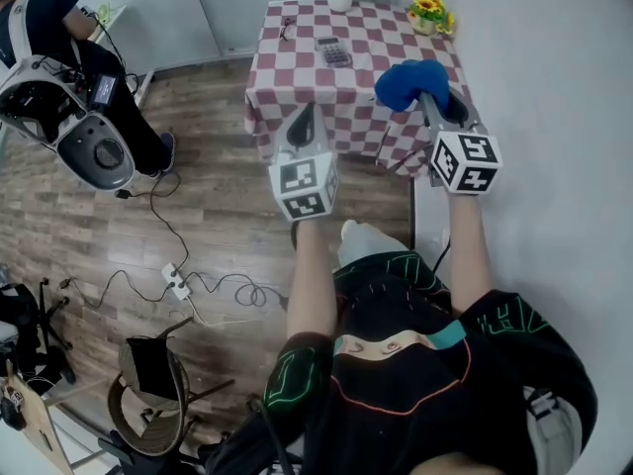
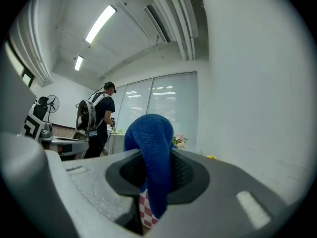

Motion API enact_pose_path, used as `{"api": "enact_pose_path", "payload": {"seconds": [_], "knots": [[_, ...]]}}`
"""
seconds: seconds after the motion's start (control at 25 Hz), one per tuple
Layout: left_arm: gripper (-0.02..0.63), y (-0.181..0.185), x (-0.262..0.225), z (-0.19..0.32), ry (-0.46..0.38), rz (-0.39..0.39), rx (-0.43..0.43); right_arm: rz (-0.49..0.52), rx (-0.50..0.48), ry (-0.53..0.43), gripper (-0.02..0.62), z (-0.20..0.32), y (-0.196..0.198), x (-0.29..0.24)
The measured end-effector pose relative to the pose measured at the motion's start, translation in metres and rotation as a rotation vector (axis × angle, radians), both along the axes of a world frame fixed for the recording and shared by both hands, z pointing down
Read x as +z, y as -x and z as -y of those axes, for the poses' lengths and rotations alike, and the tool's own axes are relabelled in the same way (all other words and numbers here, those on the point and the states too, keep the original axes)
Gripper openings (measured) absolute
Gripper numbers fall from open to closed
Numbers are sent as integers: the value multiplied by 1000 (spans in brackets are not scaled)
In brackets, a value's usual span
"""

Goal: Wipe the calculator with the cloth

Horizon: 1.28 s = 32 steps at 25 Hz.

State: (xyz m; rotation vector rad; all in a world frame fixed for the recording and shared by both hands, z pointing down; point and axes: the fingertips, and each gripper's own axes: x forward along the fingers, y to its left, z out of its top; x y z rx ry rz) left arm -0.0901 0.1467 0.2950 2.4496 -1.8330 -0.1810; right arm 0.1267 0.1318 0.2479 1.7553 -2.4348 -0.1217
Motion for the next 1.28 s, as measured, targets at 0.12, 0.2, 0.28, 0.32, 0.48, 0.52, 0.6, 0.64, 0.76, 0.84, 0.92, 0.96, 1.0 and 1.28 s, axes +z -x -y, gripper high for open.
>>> {"api": "enact_pose_path", "payload": {"seconds": [0.12, 0.2, 0.28, 0.32, 0.48, 0.52, 0.6, 0.64, 0.76, 0.84, 0.92, 0.96, 1.0, 1.28], "knots": [[9, 8, -7, 6, -18, -57, -10, -9, 4, -5, 97, 4, -3, -6], [9, 9, -9, 11, -27, -63, -11, -17, 1, -6, 97, 8, -3, -8], [9, 6, -7, 17, -24, -58, -5, -22, -3, -4, 97, 14, -2, -6], [9, 3, -5, 20, -17, -53, -1, -24, -5, -1, 97, 17, -3, -5], [9, -2, -3, 33, 4, -53, 18, -11, -11, 9, 97, 35, -1, 2], [9, -1, -7, 36, -3, -60, 23, -5, -15, 11, 97, 41, 1, 4], [9, 2, -17, 44, -26, -66, 27, 4, -30, 22, 97, 54, 8, 10], [9, 3, -18, 49, -31, -65, 25, 8, -39, 30, 98, 60, 11, 14], [9, 6, -7, 64, -2, -43, 7, 25, -56, 60, 97, 79, 17, 28], [9, 10, 7, 74, 34, -33, -8, 30, -65, 80, 97, 92, 21, 36], [10, 15, 22, 82, 75, -26, -29, 31, -72, 109, 97, 103, 23, 49], [9, 17, 30, 88, 94, -23, -39, 33, -70, 125, 97, 110, 22, 56], [9, 19, 36, 95, 110, -19, -45, 36, -65, 142, 97, 117, 21, 63], [10, 9, 69, 151, 182, 27, -49, 68, -30, 230, 97, 169, 0, 103]]}}
